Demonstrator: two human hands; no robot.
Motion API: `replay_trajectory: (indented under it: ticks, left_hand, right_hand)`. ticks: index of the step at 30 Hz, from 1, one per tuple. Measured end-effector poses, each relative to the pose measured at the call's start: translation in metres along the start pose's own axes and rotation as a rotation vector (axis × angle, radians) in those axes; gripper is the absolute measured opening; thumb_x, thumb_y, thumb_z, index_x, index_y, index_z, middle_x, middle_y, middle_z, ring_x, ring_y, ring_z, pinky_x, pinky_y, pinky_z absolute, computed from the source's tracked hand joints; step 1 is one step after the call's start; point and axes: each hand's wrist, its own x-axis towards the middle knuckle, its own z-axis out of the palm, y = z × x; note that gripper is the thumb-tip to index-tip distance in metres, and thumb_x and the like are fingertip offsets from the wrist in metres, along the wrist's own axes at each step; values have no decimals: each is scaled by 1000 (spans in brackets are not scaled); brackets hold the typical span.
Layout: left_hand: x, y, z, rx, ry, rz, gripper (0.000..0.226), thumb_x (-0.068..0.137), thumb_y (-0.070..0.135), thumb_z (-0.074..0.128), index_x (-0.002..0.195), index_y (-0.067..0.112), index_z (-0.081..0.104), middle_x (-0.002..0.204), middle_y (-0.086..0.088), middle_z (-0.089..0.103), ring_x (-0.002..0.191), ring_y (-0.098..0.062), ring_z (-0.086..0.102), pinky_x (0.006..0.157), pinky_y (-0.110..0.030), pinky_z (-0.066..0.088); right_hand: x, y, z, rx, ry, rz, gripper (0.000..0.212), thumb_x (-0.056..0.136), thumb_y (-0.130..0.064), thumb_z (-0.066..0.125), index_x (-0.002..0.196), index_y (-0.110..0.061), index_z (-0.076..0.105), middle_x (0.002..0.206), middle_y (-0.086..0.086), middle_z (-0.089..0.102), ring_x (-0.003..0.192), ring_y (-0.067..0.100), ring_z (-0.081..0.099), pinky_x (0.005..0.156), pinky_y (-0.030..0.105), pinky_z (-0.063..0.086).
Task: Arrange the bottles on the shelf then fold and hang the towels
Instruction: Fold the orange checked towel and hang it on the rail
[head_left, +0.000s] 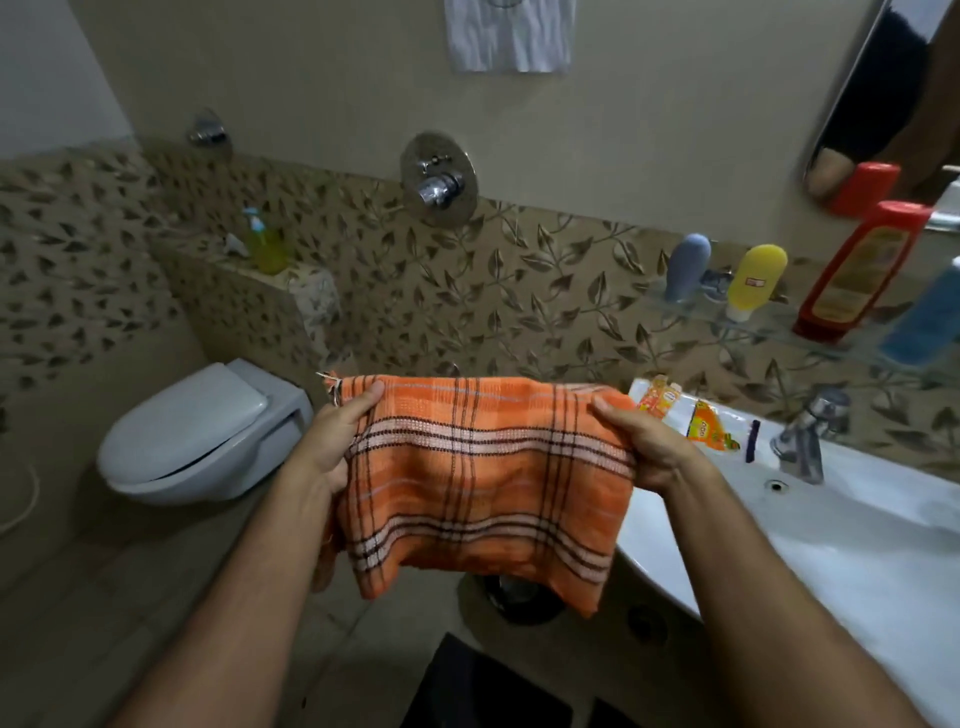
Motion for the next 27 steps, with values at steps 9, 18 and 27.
replay_trajectory:
  ticks: [9,18,27]
  left_hand:
    - [0,0,-5,-17,1,-74,52,75,31,71,115,-1,64,103,-21,68,83,-30,71,71,-42,61]
    - [-4,5,-16,-55,22,-186,27,87,24,64,98,1,69,87,-19,74,73,-28,74,58,-40,61]
    - [-13,23,-50,-116,-129,22,34,78,18,71,110,6,71,114,-19,69,100,-30,70,76,-42,60]
  right_hand:
    - [8,-1,-21,142,58,-32,40,78,-37,70,104,-6,75,95,14,75,85,26,75,68,37,61]
    - [24,5,-3,65,292,-146,83,84,-9,71,152,-9,24,132,17,56,96,24,65,68,34,58]
    - [29,-3,29,-155,348,-304,59,91,-8,65,144,-20,42,120,12,60,88,20,66,62,32,57]
